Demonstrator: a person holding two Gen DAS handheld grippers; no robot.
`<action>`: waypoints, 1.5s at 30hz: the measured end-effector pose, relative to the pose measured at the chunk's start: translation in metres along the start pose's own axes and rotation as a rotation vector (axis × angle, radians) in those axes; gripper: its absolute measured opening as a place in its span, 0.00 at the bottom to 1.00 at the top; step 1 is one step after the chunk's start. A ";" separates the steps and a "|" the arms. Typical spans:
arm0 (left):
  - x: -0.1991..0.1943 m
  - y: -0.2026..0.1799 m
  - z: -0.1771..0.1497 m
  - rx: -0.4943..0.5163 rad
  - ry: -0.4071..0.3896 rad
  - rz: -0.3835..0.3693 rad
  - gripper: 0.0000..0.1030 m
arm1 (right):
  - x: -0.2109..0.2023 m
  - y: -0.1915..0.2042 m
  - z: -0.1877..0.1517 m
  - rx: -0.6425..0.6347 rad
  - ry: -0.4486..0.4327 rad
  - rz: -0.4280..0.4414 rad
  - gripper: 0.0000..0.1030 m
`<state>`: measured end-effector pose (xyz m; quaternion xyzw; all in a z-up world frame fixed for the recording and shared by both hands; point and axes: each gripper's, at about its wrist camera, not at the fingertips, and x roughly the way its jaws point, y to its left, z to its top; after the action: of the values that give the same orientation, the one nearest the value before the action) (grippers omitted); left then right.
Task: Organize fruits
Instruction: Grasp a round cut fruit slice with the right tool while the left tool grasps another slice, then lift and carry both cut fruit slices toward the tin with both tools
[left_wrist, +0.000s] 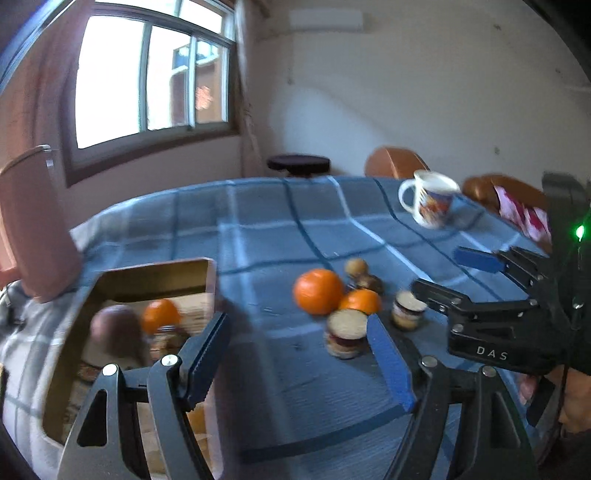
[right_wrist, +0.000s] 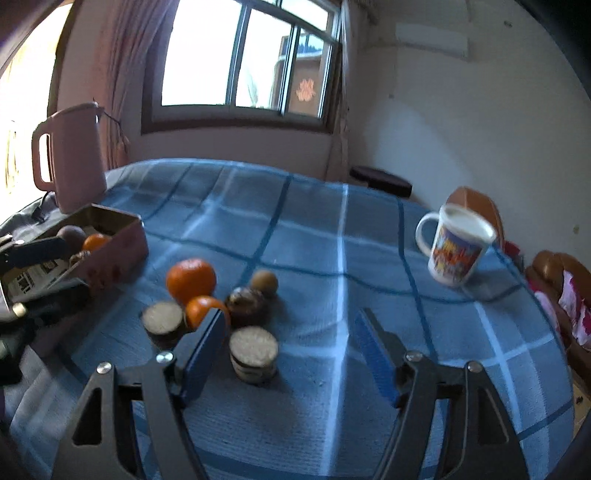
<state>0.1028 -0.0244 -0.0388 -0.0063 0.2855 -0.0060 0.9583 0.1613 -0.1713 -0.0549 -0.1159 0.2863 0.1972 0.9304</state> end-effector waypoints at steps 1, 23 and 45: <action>0.005 -0.003 0.001 0.008 0.012 0.002 0.75 | 0.001 -0.001 0.000 0.004 0.004 0.007 0.71; 0.046 -0.024 0.001 0.067 0.171 -0.072 0.75 | 0.033 -0.011 -0.005 0.035 0.160 0.090 0.35; 0.039 -0.020 0.006 0.048 0.120 -0.094 0.36 | 0.015 -0.015 -0.003 0.059 0.069 0.105 0.35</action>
<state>0.1386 -0.0453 -0.0553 0.0037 0.3416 -0.0585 0.9380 0.1782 -0.1813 -0.0646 -0.0800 0.3295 0.2331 0.9114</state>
